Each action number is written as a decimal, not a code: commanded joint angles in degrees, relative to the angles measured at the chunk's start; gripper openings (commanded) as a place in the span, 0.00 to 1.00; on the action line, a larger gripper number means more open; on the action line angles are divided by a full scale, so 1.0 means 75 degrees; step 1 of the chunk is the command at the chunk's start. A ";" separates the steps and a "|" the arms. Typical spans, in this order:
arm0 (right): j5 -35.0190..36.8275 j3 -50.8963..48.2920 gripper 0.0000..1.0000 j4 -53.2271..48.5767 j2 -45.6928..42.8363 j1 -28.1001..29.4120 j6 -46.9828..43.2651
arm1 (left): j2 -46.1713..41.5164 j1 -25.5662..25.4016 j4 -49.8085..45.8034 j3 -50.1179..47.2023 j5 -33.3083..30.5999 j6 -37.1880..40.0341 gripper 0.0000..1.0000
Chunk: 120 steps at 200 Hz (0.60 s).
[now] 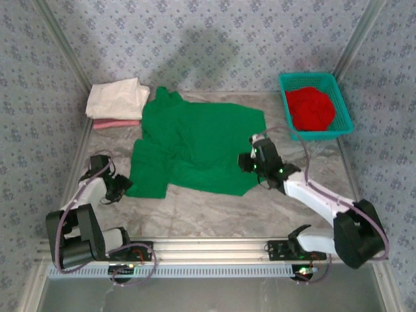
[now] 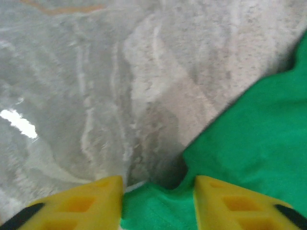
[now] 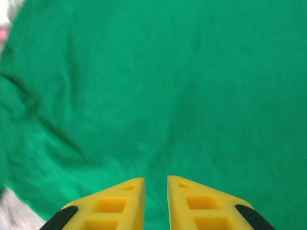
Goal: Fold and stack the t-shirts
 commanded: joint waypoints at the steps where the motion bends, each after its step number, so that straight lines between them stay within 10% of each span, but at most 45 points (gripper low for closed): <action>1: 0.0895 -0.0816 0.22 -0.0277 -0.1246 0.0173 0.0737 | 0.0042 0.0027 0.0237 0.0265 0.0427 0.0293 0.28; 32: 0.1381 -0.1754 0.23 -0.1668 -0.2642 0.0053 0.1756 | -0.0139 0.0025 0.0048 0.0258 0.0450 0.0478 0.00; 66: 0.0078 -0.2053 0.25 -0.2800 -0.2718 -0.0816 0.1906 | -0.0570 -0.0005 -0.0276 0.0427 0.0496 0.0579 0.00; 120: -0.2109 -0.2237 0.43 -0.0942 -0.1230 -0.1873 0.1760 | -0.0781 -0.0163 -0.0313 0.0583 0.0778 0.0535 0.00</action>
